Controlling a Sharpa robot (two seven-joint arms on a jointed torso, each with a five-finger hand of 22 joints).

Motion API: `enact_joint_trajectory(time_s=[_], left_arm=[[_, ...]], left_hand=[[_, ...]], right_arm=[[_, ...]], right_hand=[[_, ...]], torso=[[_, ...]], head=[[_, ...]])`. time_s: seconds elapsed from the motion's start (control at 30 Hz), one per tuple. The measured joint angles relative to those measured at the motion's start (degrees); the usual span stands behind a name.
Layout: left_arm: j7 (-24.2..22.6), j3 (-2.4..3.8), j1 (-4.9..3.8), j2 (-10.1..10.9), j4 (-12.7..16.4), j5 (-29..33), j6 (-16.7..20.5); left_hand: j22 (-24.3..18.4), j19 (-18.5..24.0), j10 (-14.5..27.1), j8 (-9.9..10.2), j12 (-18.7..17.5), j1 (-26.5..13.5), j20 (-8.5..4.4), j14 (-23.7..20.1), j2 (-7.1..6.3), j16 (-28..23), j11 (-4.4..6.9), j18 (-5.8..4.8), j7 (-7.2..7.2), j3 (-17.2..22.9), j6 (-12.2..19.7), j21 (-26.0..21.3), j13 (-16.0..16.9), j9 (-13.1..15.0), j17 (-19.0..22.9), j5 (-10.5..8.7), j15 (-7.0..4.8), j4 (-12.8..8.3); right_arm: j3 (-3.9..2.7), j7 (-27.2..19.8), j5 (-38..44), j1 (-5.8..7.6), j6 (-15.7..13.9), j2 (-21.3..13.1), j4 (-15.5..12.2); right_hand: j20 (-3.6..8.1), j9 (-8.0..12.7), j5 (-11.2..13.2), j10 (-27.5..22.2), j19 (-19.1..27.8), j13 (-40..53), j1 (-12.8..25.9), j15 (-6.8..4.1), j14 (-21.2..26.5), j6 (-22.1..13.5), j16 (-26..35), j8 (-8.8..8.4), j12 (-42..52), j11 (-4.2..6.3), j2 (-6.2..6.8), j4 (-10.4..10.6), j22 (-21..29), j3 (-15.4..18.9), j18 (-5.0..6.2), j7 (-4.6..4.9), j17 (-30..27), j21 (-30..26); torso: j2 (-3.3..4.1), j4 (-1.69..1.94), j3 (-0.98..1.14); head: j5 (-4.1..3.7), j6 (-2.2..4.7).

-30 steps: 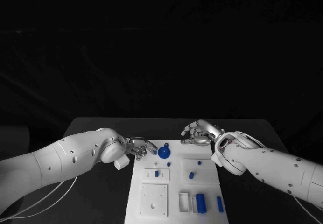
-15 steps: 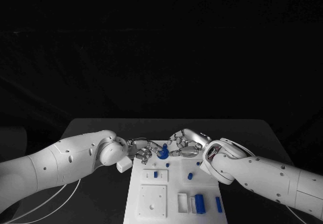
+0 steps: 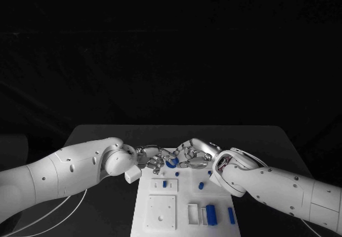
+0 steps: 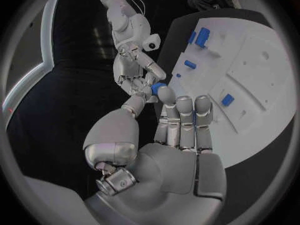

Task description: Assemble the parts on the task board

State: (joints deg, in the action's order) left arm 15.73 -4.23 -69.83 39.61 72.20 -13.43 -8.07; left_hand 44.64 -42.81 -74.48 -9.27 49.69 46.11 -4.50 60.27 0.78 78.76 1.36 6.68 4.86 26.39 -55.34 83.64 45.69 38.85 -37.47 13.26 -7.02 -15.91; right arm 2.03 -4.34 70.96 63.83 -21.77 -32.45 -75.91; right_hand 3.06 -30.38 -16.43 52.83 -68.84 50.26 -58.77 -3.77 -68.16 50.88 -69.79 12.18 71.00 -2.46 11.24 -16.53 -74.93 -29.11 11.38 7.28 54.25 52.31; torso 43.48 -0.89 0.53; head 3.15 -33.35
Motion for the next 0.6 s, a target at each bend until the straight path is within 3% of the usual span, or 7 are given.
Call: enact_joint_trajectory(time_s=[0.53, 0.6], left_arm=[[-0.16, 0.13, -0.11, -0.03, 0.21, -0.27, -0.29], [-0.17, 0.13, -0.11, -0.03, 0.23, -0.29, -0.39]], left_hand=[[-0.01, 0.00, 0.00, 0.00, 0.00, 0.00, 0.00, 0.00, 0.00, 0.00, 0.00, 0.00, -0.09, 0.00, 0.08, 0.00, -0.01, -0.06, -0.04, 0.00, 0.02, 0.00], [-0.01, 0.00, 0.00, 0.00, 0.00, 0.00, 0.00, 0.01, 0.00, 0.00, 0.00, 0.00, -0.07, 0.00, 0.10, 0.00, 0.05, -0.07, -0.04, 0.00, 0.03, 0.00]], right_arm=[[0.08, -0.75, -1.21, -0.10, 0.45, -0.55, -1.11], [0.08, -0.85, -1.38, -0.10, 0.51, -0.54, -1.12]], right_hand=[[-0.21, 0.10, 0.00, 0.00, 0.19, -0.06, 0.34, 0.02, 0.02, 0.15, -0.22, 0.28, 0.45, 0.00, -0.44, 0.01, 0.01, 0.33, 0.00, 0.38, 0.00, 0.00], [-0.21, 0.08, 0.29, 0.00, 0.19, -0.10, 0.02, 0.02, 0.02, 0.21, -0.22, 0.77, 0.45, 0.00, -1.42, 0.01, 0.01, 0.33, 0.01, 0.44, 0.01, 0.00]], torso=[[0.00, -0.04, 0.05], [0.00, -0.04, 0.05]], head=[[0.21, -0.19], [0.21, -0.21]])
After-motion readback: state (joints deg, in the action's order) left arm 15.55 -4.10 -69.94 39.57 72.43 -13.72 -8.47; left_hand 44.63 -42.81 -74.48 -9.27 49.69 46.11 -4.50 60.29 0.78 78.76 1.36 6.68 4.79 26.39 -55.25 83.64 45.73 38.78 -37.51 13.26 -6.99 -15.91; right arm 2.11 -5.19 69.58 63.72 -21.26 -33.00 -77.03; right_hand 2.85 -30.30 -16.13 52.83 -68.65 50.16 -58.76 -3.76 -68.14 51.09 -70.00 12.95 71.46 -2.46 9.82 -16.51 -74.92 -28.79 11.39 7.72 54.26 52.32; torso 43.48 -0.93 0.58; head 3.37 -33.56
